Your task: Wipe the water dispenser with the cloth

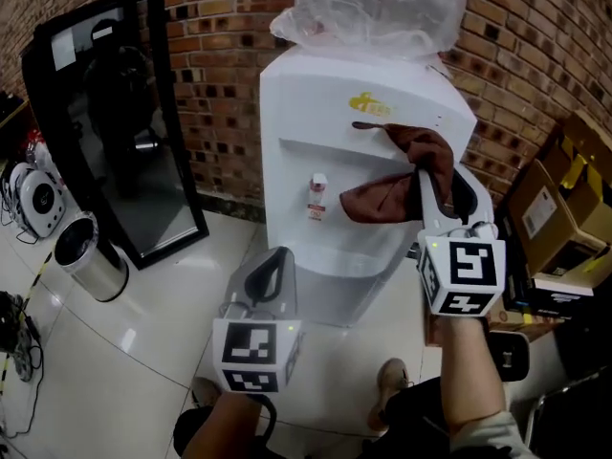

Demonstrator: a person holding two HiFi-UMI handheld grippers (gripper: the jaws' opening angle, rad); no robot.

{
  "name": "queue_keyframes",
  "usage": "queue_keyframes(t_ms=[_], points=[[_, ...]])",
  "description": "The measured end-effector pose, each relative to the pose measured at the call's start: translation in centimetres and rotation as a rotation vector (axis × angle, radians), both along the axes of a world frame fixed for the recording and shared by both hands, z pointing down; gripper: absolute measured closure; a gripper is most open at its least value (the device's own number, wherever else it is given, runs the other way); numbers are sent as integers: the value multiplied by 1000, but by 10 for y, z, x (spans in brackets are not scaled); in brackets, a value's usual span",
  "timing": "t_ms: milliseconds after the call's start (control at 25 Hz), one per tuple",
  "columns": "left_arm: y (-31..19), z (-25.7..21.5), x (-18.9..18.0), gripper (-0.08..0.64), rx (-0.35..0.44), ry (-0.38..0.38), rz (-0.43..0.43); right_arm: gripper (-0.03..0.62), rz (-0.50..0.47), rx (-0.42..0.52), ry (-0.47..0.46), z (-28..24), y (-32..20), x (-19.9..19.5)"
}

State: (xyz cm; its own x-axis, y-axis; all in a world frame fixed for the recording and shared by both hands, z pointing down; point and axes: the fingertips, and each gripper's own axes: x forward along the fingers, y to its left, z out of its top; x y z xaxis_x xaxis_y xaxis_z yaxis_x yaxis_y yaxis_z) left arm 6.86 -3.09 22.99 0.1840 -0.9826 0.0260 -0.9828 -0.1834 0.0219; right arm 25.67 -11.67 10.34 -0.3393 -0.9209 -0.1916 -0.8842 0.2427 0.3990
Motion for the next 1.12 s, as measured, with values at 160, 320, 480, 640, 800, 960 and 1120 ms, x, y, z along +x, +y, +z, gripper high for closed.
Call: queue_keyframes(t_ms=[160,320,480,640,800,960,1120], points=[[-4,8,15,560,-2,39,34,474,26,-31,-90,23,-1,30],[-6,24,40,560,-33,34,95,474,41,-59,-181,60,-3,57],[-6,51,55,560,-101,3,139,474,74,-116,-230,75,-9,81],[-7,56,39,560,-111,-145,101,472,-2,-63,-220,60,12,65],[-7,56,9,560,-90,-116,16,472,-176,12,-165,48,43,-3],[-4,53,-28,560,-72,68,-83,472,-409,61,-171,39,77,-90],[-3,52,-49,560,-64,148,-147,474,-610,-44,-218,70,83,-171]])
